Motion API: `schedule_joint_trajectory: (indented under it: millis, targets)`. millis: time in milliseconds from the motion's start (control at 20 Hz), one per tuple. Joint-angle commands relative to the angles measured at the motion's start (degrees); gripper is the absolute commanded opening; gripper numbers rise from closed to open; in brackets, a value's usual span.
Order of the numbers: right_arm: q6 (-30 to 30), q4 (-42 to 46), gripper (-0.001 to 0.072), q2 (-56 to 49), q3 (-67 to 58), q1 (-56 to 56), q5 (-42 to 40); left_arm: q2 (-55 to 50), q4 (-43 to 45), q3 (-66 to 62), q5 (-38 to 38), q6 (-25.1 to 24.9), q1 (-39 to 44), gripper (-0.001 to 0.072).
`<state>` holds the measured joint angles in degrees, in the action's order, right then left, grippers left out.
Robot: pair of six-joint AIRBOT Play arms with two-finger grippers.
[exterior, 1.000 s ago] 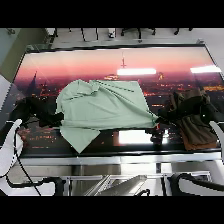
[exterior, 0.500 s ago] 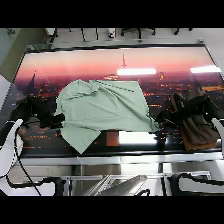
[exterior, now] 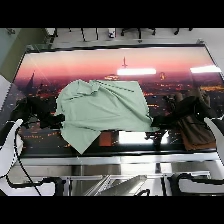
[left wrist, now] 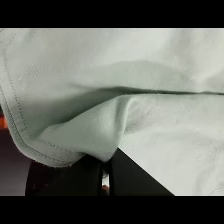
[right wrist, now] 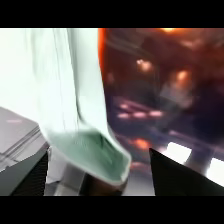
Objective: Fold the shirts.
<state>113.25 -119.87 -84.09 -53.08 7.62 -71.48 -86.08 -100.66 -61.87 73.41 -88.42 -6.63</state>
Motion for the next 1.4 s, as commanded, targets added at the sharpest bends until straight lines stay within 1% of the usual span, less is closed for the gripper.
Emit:
schedule_joint_trajectory:
  millis: [0, 50, 100, 150, 200, 300, 350, 400, 450, 550, 600, 650, 700, 850, 900, 950, 1000, 1100, 1200, 1250, 1350]
  targets:
    - [0.9, -1.5, 0.0705, -2.1, 0.0, -0.8, 2.6, 0.0, 0.1, -0.1, 0.1, -0.1, 0.0, 0.0019]
    - [0.9, -2.2, 0.0625, -2.7, 0.0, -0.8, 2.6, 0.0, 0.1, -0.1, 0.1, -0.1, 0.0, 0.0019]
    - [2.1, -3.2, 0.0374, -3.1, 0.0, -0.8, 2.5, 0.0, 0.1, -0.1, 0.1, -0.1, 0.0, 0.0019]
    - [4.3, -5.0, 0.0162, -3.1, 0.0, -0.8, 2.5, 0.0, 0.1, -0.1, 0.1, -0.1, 0.0, 0.0019]
    - [5.4, -7.0, 0.0032, -3.1, -0.2, -0.8, 2.5, 0.0, 0.0, -0.1, 0.1, -0.1, 0.0, 0.0019]
    - [5.9, -10.6, 0.0018, -2.7, -1.5, -0.8, 0.0, 1.2, -0.5, -0.1, -0.1, -0.1, 0.0, 0.0019]
    - [6.0, -12.4, 0.0017, -1.6, -2.8, -0.8, -1.9, 3.0, -2.8, -0.1, -0.2, -1.4, 0.0, 0.0019]
    - [6.0, -15.0, 0.0017, 0.7, -4.9, -0.5, -4.3, 5.6, -6.6, -1.0, 0.1, -3.3, -0.5, 0.0018]
    - [6.6, -19.1, 0.0016, 3.7, -7.5, 0.2, -6.6, 8.6, -12.4, -3.1, 1.3, -5.2, -1.4, 0.0018]
    - [7.9, -31.9, 0.0016, 12.2, -16.1, 3.3, -11.0, 16.4, -25.4, -9.6, 2.1, -7.4, -3.9, 0.0018]
    - [7.9, -39.5, 0.0016, 16.9, -22.2, 5.9, -11.4, 21.0, -31.2, -13.7, 0.2, -8.0, -5.1, 0.0018]
    - [7.8, -45.5, 0.0016, 21.2, -29.3, 8.7, -9.6, 26.6, -35.9, -18.4, -4.0, -8.0, -6.3, 0.0019]
    - [7.5, -46.9, 0.0016, 24.8, -36.6, 11.4, -5.8, 32.3, -37.4, -22.7, -10.1, -8.0, -7.0, 0.0018]
    - [7.4, -43.3, 0.0017, 32.9, -56.4, 20.0, 7.1, 48.7, -36.5, -32.3, -31.2, -7.9, -7.0, 0.0018]
    - [7.4, -42.2, 0.0017, 34.5, -60.5, 22.5, 9.4, 52.0, -34.7, -34.6, -34.4, -7.2, -7.0, 0.0018]
    - [7.4, -41.5, 0.0017, 35.9, -63.5, 24.7, 10.8, 54.7, -31.9, -37.1, -34.9, -5.5, -7.0, 0.0018]
    - [7.4, -40.6, 0.0017, 37.1, -65.1, 26.3, 12.1, 56.2, -28.2, -39.4, -34.0, -4.0, -7.0, 0.0018]
    - [7.4, -36.9, 0.0018, 39.1, -65.4, 28.0, 14.4, 56.9, -18.3, -44.2, -28.6, 0.8, -7.0, 0.0018]
    - [6.5, -34.1, 0.0017, 38.5, -65.2, 28.0, 13.3, 54.8, -8.8, -48.2, -22.3, 5.6, -7.0, 0.0019]
    - [5.8, -34.0, 0.0018, 37.4, -65.0, 28.0, 11.7, 53.0, -6.8, -50.0, -19.2, 5.6, -7.0, 0.0019]
    - [5.0, -35.3, 0.0017, 34.9, -63.3, 28.0, 7.7, 48.2, -7.6, -52.2, -12.9, 5.1, -7.0, 0.0019]
